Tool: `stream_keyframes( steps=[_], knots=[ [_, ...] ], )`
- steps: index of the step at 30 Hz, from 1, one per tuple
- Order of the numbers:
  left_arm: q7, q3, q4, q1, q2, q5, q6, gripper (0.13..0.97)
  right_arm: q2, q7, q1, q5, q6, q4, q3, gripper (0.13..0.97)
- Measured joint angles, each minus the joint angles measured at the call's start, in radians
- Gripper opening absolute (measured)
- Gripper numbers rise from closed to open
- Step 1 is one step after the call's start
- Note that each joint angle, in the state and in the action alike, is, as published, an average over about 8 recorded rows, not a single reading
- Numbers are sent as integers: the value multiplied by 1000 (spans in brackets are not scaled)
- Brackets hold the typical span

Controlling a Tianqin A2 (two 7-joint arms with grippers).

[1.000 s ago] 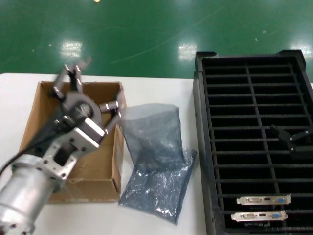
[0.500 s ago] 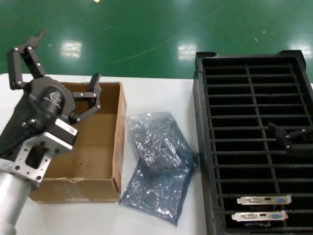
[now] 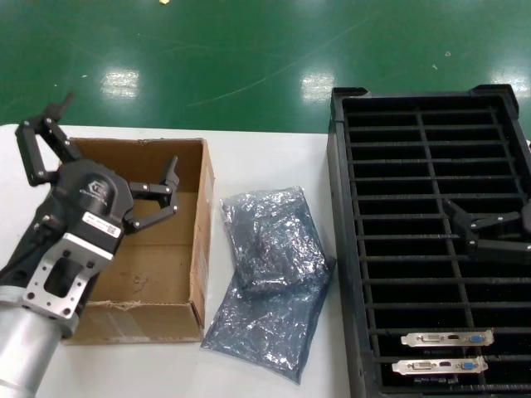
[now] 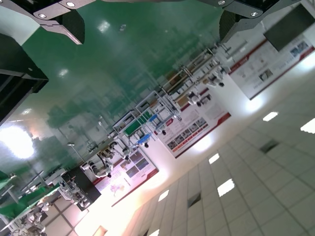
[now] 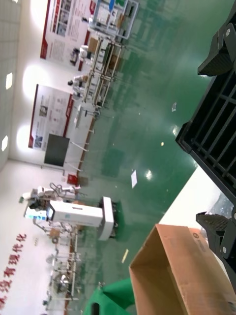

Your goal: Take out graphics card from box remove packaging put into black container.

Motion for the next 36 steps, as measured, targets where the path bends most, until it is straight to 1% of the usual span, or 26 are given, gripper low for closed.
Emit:
stream_keyframes(
  steps=[6,36],
  knots=[
    [5,6,36,6,0,-73,-13,965,-34,-48,-21,31,67,-23,-17,966],
    [33,35,218,36,-2,-439,-81,966,-205,-288,-124,185,403,-140,-105,966]
  ],
)
